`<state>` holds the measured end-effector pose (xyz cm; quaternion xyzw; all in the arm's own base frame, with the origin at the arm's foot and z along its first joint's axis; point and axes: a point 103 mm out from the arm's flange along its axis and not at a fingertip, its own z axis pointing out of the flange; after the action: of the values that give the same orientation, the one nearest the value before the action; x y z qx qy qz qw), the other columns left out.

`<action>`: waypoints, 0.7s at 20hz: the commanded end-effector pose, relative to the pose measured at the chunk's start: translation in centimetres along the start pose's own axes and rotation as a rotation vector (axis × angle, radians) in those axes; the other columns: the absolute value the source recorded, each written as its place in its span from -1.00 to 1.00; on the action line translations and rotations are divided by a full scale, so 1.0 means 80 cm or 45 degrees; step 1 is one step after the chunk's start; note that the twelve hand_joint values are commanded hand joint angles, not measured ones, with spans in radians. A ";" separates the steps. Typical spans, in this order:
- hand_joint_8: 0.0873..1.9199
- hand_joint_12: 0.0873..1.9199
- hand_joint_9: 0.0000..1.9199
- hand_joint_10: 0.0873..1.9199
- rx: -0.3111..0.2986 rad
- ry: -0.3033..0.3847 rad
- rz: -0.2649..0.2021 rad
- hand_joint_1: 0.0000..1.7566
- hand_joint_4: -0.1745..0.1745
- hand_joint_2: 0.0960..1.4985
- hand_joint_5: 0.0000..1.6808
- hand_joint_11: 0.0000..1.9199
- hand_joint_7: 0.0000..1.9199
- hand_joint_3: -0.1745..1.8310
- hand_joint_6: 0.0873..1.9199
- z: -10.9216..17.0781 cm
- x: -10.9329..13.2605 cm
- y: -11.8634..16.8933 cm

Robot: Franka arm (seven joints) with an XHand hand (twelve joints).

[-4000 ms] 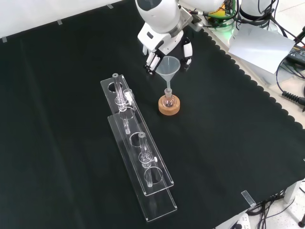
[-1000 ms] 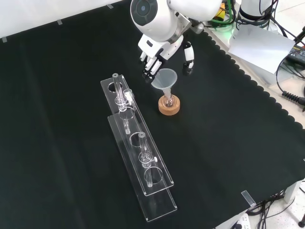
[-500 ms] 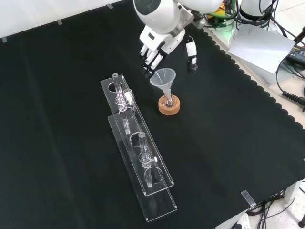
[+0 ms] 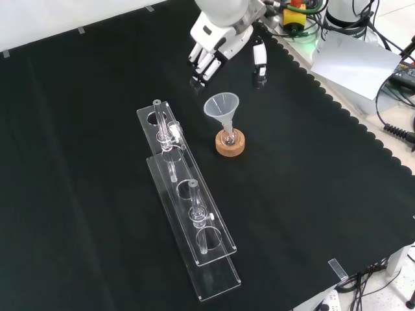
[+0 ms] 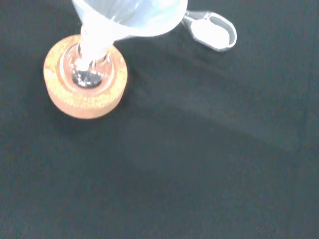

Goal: Place the funnel on the round-bottom flask.

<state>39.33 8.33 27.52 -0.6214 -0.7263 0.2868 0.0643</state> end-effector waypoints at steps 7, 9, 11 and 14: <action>-0.38 0.34 -0.28 -1.00 -0.135 0.126 0.042 -0.33 -0.23 -0.11 -0.63 -0.57 -0.84 -0.57 -1.00 -0.012 -0.058 -0.014; -0.38 0.34 -0.27 -1.00 -0.146 0.139 0.047 -0.32 -0.23 -0.11 -0.62 -0.57 -0.82 -0.56 -1.00 -0.010 -0.067 -0.014; -0.38 0.34 -0.26 -1.00 -0.157 0.153 0.053 -0.31 -0.24 -0.11 -0.61 -0.56 -0.81 -0.56 -1.00 -0.008 -0.076 -0.013; -0.38 0.33 -0.25 -1.00 -0.169 0.175 0.059 -0.30 -0.24 -0.10 -0.59 -0.55 -0.78 -0.54 -1.00 -0.004 -0.089 -0.010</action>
<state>40.07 3.07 30.11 -0.6536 -0.7246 0.2094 0.0631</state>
